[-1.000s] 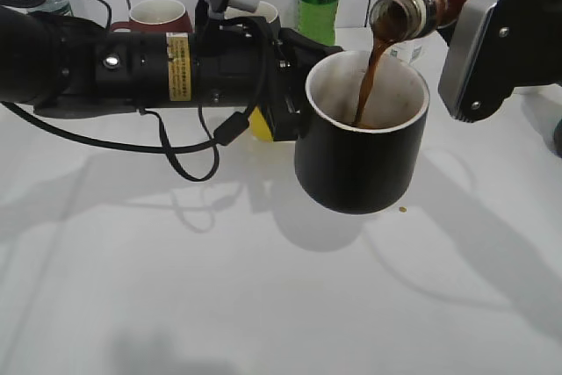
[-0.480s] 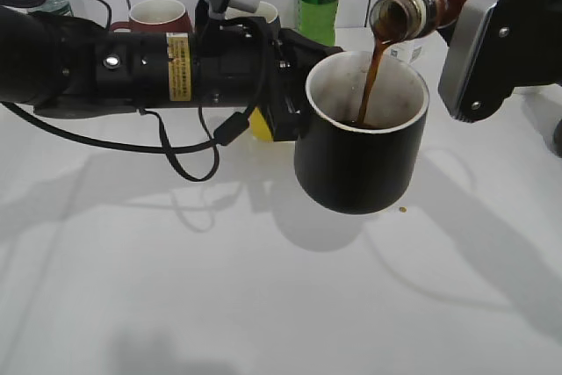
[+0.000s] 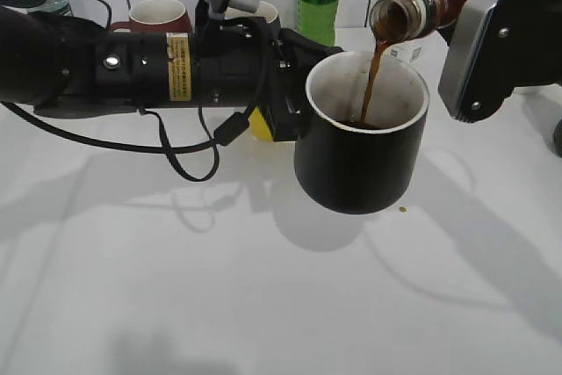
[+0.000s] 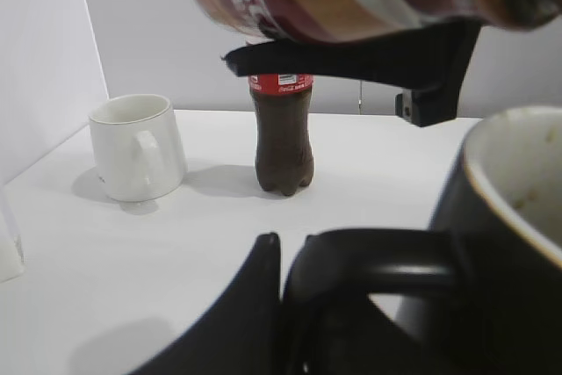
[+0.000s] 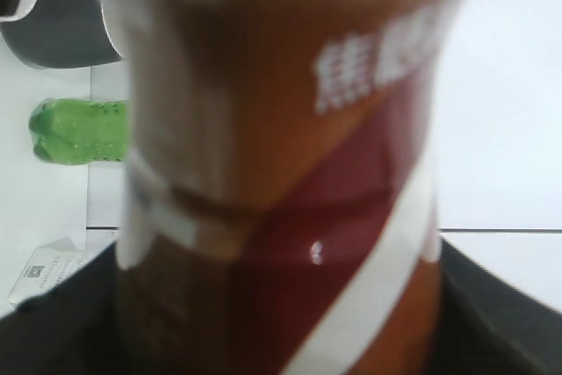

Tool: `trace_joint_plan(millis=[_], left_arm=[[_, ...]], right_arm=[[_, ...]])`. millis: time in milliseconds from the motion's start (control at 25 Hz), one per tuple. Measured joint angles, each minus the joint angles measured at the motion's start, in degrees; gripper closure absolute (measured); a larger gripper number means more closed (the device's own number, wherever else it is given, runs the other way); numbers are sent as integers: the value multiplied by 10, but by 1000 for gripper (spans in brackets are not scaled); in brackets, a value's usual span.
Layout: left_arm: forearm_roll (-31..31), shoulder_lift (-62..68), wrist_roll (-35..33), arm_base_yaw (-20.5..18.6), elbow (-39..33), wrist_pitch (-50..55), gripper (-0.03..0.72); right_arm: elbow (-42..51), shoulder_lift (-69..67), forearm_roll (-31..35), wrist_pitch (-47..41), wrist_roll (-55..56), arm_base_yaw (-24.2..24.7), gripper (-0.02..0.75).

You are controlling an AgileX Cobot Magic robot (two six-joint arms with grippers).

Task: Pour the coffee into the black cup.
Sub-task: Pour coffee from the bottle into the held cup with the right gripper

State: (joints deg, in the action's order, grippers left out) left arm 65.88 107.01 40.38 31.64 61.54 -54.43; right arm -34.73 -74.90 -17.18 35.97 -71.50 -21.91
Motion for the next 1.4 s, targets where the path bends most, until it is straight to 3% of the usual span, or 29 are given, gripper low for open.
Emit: trace_joint_plan(millis=[1400], left_arm=[[1,0,0,0,0,0,646]], right_arm=[[0,0,0,2,-24,0,211]])
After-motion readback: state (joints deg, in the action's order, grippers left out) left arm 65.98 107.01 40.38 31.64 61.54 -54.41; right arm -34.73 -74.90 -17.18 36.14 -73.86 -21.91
